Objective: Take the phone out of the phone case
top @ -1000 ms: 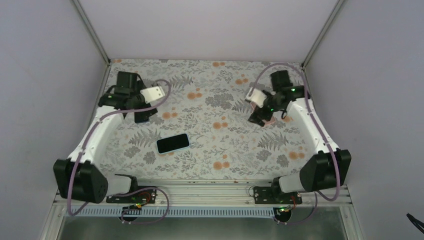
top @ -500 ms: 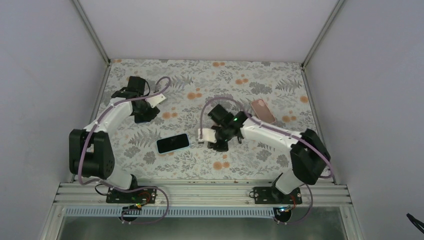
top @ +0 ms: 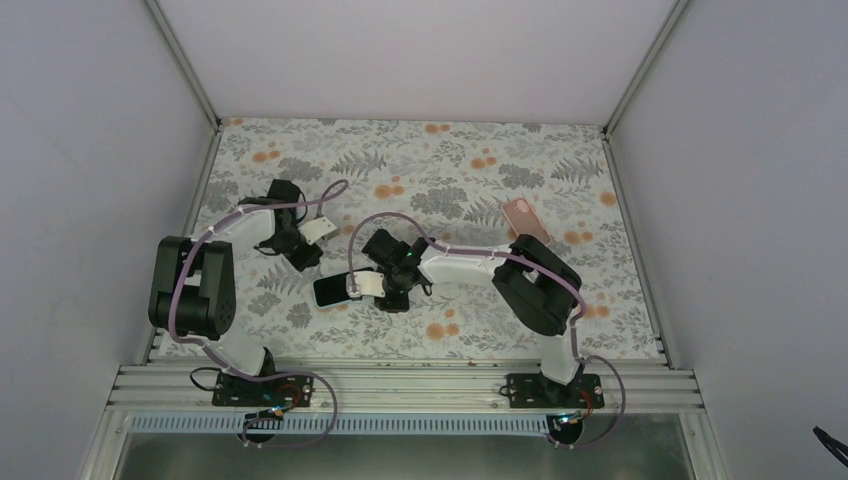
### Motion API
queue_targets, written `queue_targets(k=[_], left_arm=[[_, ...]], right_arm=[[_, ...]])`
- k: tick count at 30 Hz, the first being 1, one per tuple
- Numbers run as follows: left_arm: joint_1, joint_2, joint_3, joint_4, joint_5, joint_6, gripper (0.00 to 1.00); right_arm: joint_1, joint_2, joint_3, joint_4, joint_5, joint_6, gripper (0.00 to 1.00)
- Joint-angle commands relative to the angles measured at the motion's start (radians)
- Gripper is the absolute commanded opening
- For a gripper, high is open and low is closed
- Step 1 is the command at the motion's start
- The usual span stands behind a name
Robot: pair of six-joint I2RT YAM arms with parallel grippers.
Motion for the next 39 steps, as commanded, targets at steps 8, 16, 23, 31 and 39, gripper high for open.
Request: queue_targets(k=[8, 16, 23, 31, 39], left_arm=[[0.003, 0.034, -0.124, 0.040, -0.051, 0.021, 0.02], [-0.004, 0.029, -0.173, 0.047, 0.011, 0.010, 0.02], [-0.013, -0.065, -0.251, 0.016, 0.067, 0.014, 0.02], [-0.105, -0.022, -0.199, -0.027, 0.113, 0.015, 0.02], [-0.146, -0.025, -0.193, -0.024, 0.113, 0.012, 0.02]], right_arm=[[0.009, 0.053, 0.059, 0.047, 0.019, 0.014, 0.04], [-0.030, 0.076, 0.076, 0.064, 0.054, 0.025, 0.04], [-0.120, 0.109, 0.130, 0.059, 0.049, 0.016, 0.04], [-0.168, 0.219, 0.317, -0.032, -0.013, 0.016, 0.04], [-0.223, 0.239, 0.363, -0.113, -0.154, 0.063, 0.04]])
